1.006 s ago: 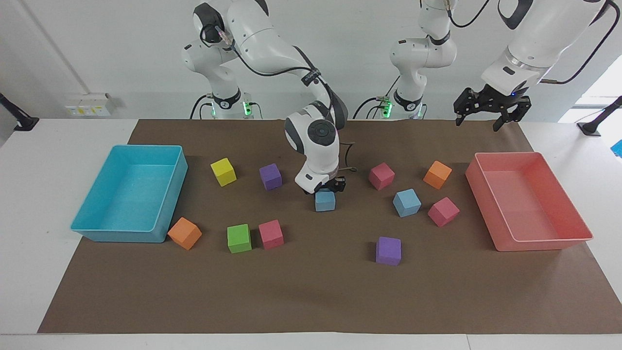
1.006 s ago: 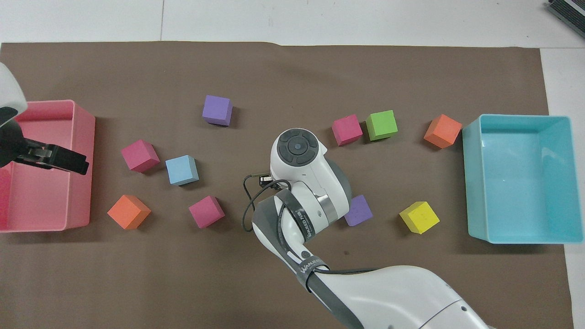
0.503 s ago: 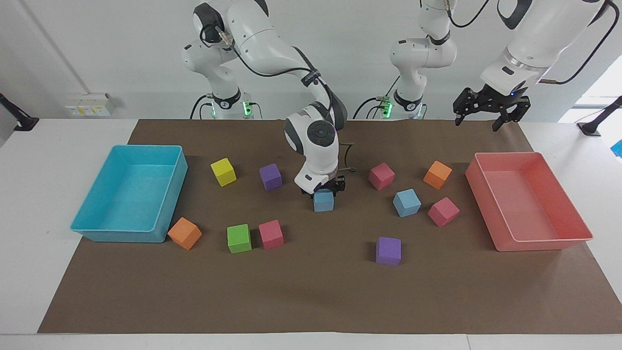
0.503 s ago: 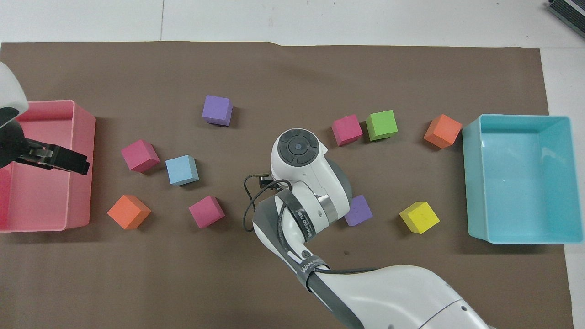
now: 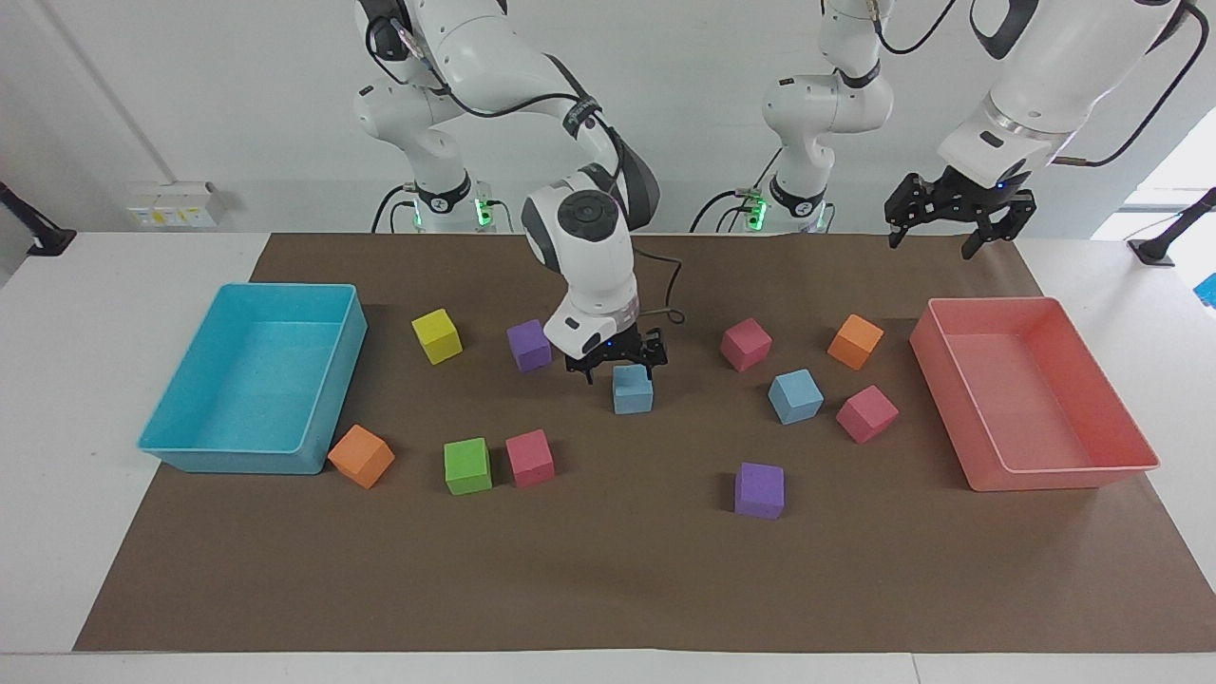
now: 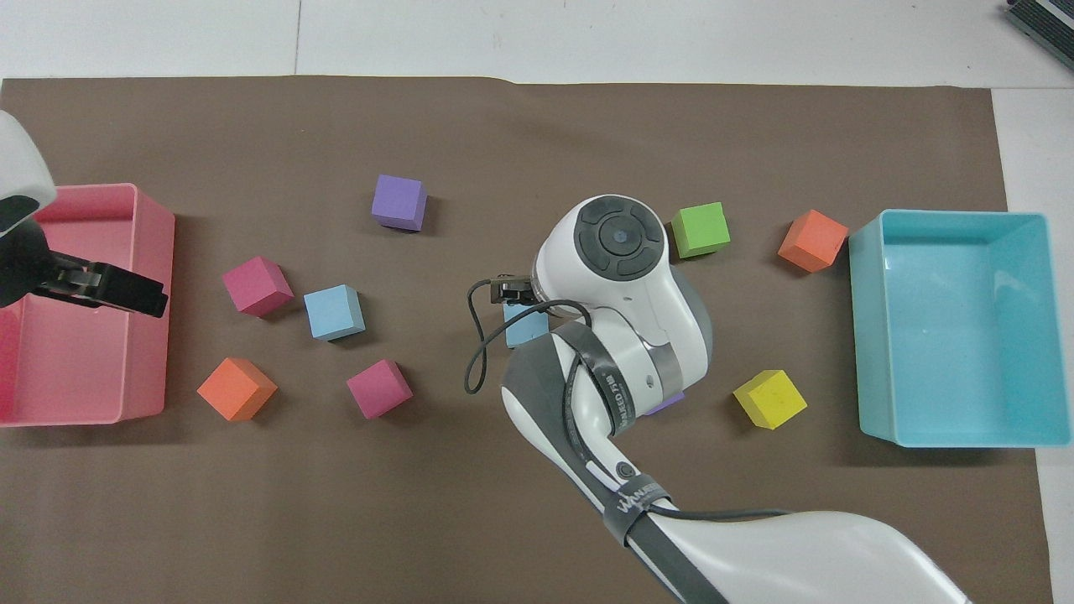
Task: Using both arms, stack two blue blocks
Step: 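Set the light-blue cube down at center and open the right gripper, then reach the left gripper toward the other light-blue cube while the right gripper hovers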
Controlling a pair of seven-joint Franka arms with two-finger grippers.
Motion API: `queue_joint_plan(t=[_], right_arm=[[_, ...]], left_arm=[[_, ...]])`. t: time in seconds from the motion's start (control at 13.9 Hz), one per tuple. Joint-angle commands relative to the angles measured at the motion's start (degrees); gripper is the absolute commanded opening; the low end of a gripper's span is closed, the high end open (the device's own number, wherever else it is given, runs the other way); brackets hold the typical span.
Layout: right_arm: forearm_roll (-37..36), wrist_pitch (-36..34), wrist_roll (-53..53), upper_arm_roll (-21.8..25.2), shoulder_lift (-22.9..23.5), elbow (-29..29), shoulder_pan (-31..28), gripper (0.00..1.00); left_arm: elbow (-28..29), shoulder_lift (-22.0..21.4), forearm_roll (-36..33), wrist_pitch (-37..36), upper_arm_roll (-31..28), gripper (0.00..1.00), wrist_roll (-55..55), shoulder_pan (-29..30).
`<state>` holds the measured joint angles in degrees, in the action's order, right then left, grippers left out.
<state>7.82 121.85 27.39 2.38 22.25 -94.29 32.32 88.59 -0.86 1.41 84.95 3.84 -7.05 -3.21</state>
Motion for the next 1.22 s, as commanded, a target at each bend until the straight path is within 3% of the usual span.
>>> queue_joint_plan(t=[0.0,0.14,0.43,0.58,0.72,0.86,1.15], right_arm=[[4.55,-2.22,-6.7,-0.62,-4.39,-2.73,-4.08,1.0],[12.62,-2.31,-14.6,-0.45,-6.25,-5.1,-6.38,1.0],[21.6,-2.05,-27.08,-0.54,-6.25,-6.69,-9.45,1.0],[30.99,-1.53,-34.9,-0.36,-6.34,-9.58,-11.13,1.0],[35.14,-1.26,-40.99,-0.36,-5.9,-11.17,-12.1,0.96],[40.23,-0.82,-46.77,-0.36,-5.29,-12.93,-12.89,0.76],[46.93,1.11,-54.81,-0.36,-4.41,-16.71,-14.12,0.02]], left_arm=[[2.12,-1.6,0.61,1.88,0.02,1.0,-0.25,0.4],[2.12,-1.6,0.61,2.41,0.02,1.0,-0.25,0.4],[3.43,-1.25,0.61,5.47,0.02,1.0,0.63,0.23],[7.02,-1.24,0.61,9.86,0.2,1.0,4.04,0.14],[10.62,-0.9,0.61,15.48,0.2,1.0,6.59,-1.09],[13.09,-0.28,0.61,20.14,0.2,1.0,8.71,-1.44],[14.69,4.72,0.26,28.06,0.11,1.0,15.91,-3.81]])
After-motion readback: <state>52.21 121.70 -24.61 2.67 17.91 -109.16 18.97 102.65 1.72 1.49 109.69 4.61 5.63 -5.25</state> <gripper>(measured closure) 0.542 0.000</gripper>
